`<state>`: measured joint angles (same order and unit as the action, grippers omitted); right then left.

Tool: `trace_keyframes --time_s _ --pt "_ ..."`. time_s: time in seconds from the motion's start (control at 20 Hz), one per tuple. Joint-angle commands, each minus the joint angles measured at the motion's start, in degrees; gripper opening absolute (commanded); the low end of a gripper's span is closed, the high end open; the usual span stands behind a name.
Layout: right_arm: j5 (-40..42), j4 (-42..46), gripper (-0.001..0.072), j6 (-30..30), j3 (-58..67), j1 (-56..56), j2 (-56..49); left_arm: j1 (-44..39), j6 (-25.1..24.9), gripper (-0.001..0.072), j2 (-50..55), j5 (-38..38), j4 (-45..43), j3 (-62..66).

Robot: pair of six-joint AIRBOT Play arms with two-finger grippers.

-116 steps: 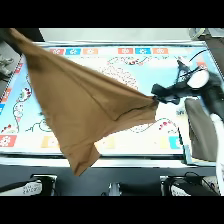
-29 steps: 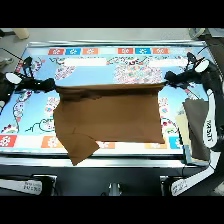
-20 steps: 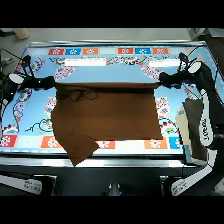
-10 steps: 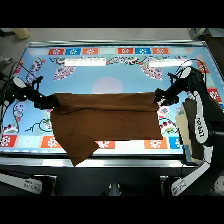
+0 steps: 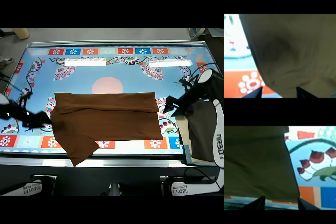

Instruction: Fold the shirts.

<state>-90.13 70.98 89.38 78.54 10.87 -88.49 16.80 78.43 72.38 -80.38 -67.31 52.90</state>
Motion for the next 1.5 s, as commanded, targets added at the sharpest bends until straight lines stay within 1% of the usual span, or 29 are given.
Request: trace_keyframes --time_s 0.0,0.05,0.15,0.25,0.35,0.45,0.5,0.55,0.6,0.65,0.7,0.75,0.85,1.05,1.1,1.25,1.3,1.35,1.4,1.45 --pt "5.0 -0.7 0.0431 -2.3 -13.8 0.3 7.4 0.7 -3.0 0.0491 -11.6 9.3 5.8 -22.3" --pt "4.5 -0.7 0.0430 -2.3 -14.6 0.3 7.6 0.7 -3.1 0.0492 -12.5 11.5 7.6 -25.2" --pt "3.9 -0.7 0.0430 -2.3 -14.7 0.3 7.6 0.5 -3.0 0.0492 -12.3 13.4 9.4 -28.4" --pt "4.6 -0.7 0.0430 -2.2 -14.7 0.3 7.6 -0.6 -3.0 0.0491 -11.9 14.9 9.5 -29.3" --pt "5.3 -0.6 0.0434 -2.2 -14.7 0.3 7.6 -1.5 -2.8 0.0490 -11.9 17.7 11.5 -29.3" --pt "5.3 -0.3 0.0514 -1.6 -14.8 0.3 7.6 -3.0 -0.6 0.0467 -11.7 20.8 12.5 -29.3" --pt "5.5 -0.3 0.0514 -1.6 -15.3 0.3 7.6 -3.7 -0.4 0.0466 -11.3 21.4 12.5 -29.3" --pt "6.1 0.2 0.0523 -1.6 -16.3 0.3 7.6 -4.1 -0.4 0.0413 -11.0 21.4 12.5 -29.3" --pt "7.4 1.0 0.0552 -1.6 -17.9 0.3 7.6 -4.3 -0.4 0.0352 -10.8 21.4 12.5 -29.3" --pt "9.2 1.5 0.0552 -1.5 -19.5 0.3 7.6 -4.3 -0.4 0.0208 -10.8 21.3 12.5 -29.3" --pt "11.0 0.4 0.0552 -1.1 -21.3 0.3 7.6 -4.3 -0.5 0.0030 -10.8 20.9 12.5 -29.1" --pt "12.7 -1.8 0.0552 -1.2 -22.8 0.3 7.5 -4.3 -0.5 0.0027 -10.9 20.9 12.5 -28.8" --pt "16.2 -2.5 0.0550 -1.0 -25.1 0.3 6.7 -4.3 -0.7 0.0026 -11.4 20.9 12.5 -28.3" --pt "16.7 -4.4 0.0548 -2.0 -27.1 0.3 4.0 -4.3 -0.6 0.0025 -12.6 20.1 12.5 -26.6" --pt "16.7 -4.6 0.0535 -2.0 -27.1 0.3 3.5 -4.3 -0.6 0.0025 -12.7 20.0 12.5 -26.2" --pt "16.1 -5.6 0.0411 -2.0 -27.1 0.3 3.4 -4.3 -0.6 0.0026 -12.7 20.0 12.5 -25.5" --pt "15.6 -6.1 0.0404 -1.9 -27.1 0.3 3.4 -4.3 -0.4 0.0026 -12.7 20.0 12.5 -25.5" --pt "15.3 -6.3 0.0338 -1.9 -27.1 0.0 3.4 -4.3 -0.4 0.0026 -12.7 20.0 12.5 -25.5" --pt "15.3 -6.1 0.0238 -1.7 -27.1 -0.5 3.4 -4.3 -0.5 0.0026 -12.7 20.0 12.5 -25.5" --pt "15.5 -6.0 0.0028 -1.8 -27.1 -1.3 3.4 -4.2 -0.5 0.0026 -12.7 20.0 12.5 -25.4"
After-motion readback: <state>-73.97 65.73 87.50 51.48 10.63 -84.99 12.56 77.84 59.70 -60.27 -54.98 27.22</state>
